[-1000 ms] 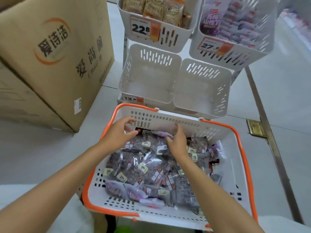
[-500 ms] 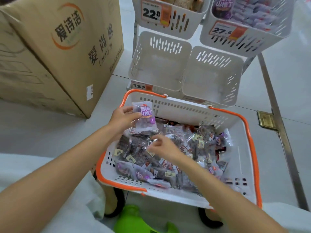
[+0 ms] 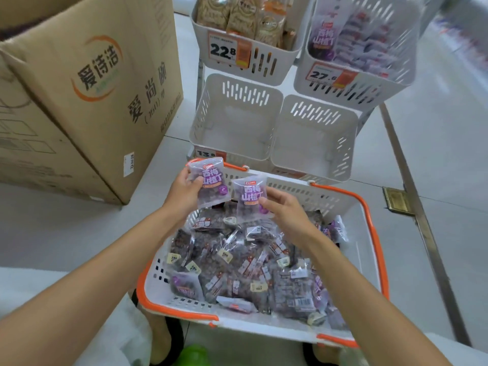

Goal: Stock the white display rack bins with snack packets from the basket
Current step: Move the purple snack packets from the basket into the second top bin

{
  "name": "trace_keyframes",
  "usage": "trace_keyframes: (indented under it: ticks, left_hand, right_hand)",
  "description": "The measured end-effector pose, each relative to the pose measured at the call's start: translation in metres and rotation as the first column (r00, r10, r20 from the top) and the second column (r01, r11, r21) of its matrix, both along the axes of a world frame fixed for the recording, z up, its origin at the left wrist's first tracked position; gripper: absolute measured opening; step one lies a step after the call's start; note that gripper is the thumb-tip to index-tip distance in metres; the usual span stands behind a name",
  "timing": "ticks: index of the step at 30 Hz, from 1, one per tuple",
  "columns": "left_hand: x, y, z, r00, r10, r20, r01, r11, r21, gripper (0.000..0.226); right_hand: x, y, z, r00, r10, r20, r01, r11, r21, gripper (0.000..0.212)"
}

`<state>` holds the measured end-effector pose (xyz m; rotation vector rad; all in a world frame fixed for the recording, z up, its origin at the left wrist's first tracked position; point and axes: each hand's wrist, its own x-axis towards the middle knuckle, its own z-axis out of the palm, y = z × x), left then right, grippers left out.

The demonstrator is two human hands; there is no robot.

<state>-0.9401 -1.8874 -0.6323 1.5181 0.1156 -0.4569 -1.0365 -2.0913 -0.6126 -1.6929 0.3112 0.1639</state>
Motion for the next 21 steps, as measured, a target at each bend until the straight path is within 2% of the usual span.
trace_keyframes:
  ticks: [2,5,7,9,11,13,15,17,18,20,21]
  left_hand:
    - [-0.004,-0.03,0.011,0.992,-0.122,-0.033,0.119,0.99,-0.08,0.017]
    - [-0.001,-0.074,0.025,0.982,-0.171,0.081,0.177,0.982,-0.064,0.037]
    - [0.009,-0.095,0.04,0.984,-0.13,0.122,0.139,0.988,-0.064,0.035]
    - [0.025,-0.114,0.056,0.982,-0.15,0.115,0.16,0.984,-0.081,0.031]
    - [0.042,-0.134,0.074,0.974,-0.208,0.091,0.217,0.971,-0.099,0.028]
    - [0.054,-0.154,0.1,0.952,-0.297,0.073,0.304,0.945,-0.12,0.025]
    - [0.068,-0.176,0.124,0.925,-0.355,0.134,0.371,0.921,-0.121,0.021]
    - [0.084,-0.2,0.151,0.887,-0.386,0.253,0.415,0.907,-0.073,0.03]
    - [0.095,-0.212,0.159,0.858,-0.382,0.344,0.406,0.914,0.003,0.045]
    - [0.128,-0.231,0.17,0.731,-0.405,0.549,0.289,0.913,0.288,0.073]
    - [0.143,-0.238,0.173,0.663,-0.434,0.609,0.213,0.89,0.402,0.075]
  right_hand:
    - [0.012,0.006,0.008,0.997,-0.049,0.061,0.05,0.998,-0.025,0.028]
    - [0.032,0.009,0.01,0.985,-0.117,0.128,0.137,0.979,-0.154,0.027]
    - [0.042,0.001,0.022,0.978,-0.166,0.127,0.192,0.955,-0.225,0.046]
    - [0.052,-0.014,0.037,0.977,-0.176,0.118,0.194,0.967,-0.166,0.069]
    - [0.063,-0.034,0.056,0.984,-0.13,0.121,0.148,0.978,-0.15,0.062]
    - [0.074,-0.057,0.076,0.978,-0.142,0.155,0.161,0.98,-0.115,0.046]
    - [0.089,-0.08,0.097,0.968,-0.169,0.186,0.183,0.981,-0.065,0.04]
    - [0.103,-0.103,0.12,0.944,-0.218,0.247,0.234,0.972,-0.038,0.038]
    - [0.111,-0.114,0.131,0.924,-0.262,0.278,0.28,0.96,-0.026,0.039]
    - [0.13,-0.145,0.152,0.873,-0.349,0.34,0.379,0.925,-0.023,0.045]
    - [0.139,-0.161,0.159,0.846,-0.391,0.362,0.43,0.902,-0.033,0.049]
